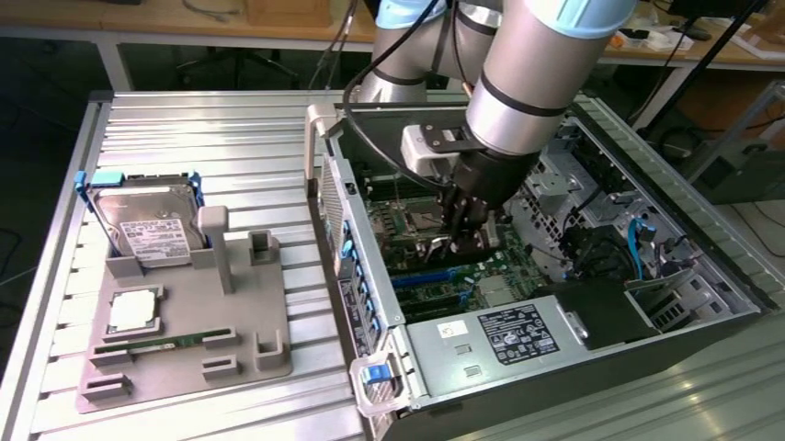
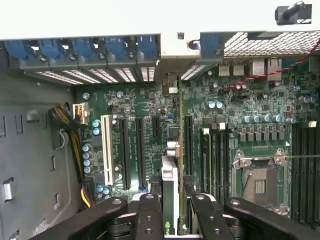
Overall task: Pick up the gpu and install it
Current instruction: 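Insert the gpu into the slot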
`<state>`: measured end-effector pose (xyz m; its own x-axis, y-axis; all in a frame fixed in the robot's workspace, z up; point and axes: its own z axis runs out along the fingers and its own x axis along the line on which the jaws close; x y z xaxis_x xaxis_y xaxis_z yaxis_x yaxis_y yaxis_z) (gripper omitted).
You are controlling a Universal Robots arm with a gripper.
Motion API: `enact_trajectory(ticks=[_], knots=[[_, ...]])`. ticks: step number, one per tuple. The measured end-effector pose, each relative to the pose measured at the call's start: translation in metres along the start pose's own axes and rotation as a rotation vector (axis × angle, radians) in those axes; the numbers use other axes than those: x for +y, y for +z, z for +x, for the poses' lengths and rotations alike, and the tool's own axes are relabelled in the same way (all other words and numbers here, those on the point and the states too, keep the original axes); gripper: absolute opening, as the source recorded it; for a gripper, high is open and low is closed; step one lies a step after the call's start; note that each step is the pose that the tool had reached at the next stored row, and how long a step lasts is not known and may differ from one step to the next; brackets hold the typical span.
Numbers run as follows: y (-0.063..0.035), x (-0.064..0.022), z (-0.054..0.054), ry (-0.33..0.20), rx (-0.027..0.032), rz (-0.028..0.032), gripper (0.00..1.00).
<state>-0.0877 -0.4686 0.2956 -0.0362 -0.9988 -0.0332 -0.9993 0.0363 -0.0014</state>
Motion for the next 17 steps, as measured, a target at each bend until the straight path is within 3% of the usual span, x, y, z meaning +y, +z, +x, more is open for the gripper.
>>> enact_trajectory(ticks=[5,7,9,10,11,12,13,15,17], knots=[[0.0065,0.0034,0.000,0.000,-0.0001,0.0000,0.27],[0.0066,-0.0026,0.000,0.000,-0.0001,0.0000,0.27],[0.0133,-0.0037,0.000,0.000,-0.0001,0.0000,0.27],[0.0183,-0.0035,0.000,0.000,0.0019,0.0027,0.27],[0.0187,-0.0036,0.000,-0.001,0.0222,0.0244,0.27],[0.0187,-0.0035,0.000,-0.001,0.0222,0.0269,0.27],[0.0187,-0.0036,-0.001,-0.002,0.0220,0.0358,0.27],[0.0189,-0.0036,-0.002,-0.011,0.0228,0.0371,0.27],[0.0188,-0.0035,-0.002,-0.062,0.0224,0.0361,0.27]])
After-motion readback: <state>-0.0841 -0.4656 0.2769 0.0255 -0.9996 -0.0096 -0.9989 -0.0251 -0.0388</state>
